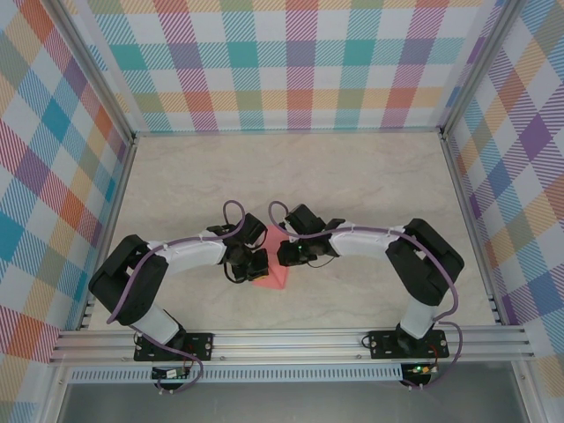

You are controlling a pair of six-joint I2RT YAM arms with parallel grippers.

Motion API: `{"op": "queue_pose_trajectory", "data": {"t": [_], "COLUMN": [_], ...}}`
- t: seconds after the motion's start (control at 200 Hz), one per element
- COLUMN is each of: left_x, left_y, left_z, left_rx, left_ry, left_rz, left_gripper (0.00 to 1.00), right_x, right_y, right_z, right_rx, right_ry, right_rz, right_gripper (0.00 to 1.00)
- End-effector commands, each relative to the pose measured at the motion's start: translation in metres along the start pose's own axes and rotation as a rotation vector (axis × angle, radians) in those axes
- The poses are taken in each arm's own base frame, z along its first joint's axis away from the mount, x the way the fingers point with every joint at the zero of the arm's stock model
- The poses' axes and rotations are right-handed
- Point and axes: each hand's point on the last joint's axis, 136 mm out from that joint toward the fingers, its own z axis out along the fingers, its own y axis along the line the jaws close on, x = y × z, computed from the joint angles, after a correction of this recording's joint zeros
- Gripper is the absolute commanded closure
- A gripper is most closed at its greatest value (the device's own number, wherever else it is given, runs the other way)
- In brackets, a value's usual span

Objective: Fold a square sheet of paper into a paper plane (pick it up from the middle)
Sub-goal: Fold the triangle a second time at the center of the table.

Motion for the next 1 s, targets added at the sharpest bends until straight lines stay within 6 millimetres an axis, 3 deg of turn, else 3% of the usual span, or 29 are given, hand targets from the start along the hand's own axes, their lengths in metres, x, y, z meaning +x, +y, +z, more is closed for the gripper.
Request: {"op": "queue_pose_trajectory", "data": {"t": [0.0, 0.995], "left_x": [0.007, 0.006], "left_y": [0.015, 0.014], "left_z": [0.002, -0.002], "left_rx": [-0.078, -0.079], "left_ry": [0.014, 0.004], "left_rz": [0.011, 0.020], "left_gripper": [1.00, 1.00], "right_x": [-0.001, 0.001], "right_y": [0.001, -0.015], "right_z": [0.003, 0.013], "right_rx": [0.001, 0.063], "right_ry": [0.030, 0.036], "right_rz": [-0.026, 0.001], "right_gripper": [0.88, 0.88]}}
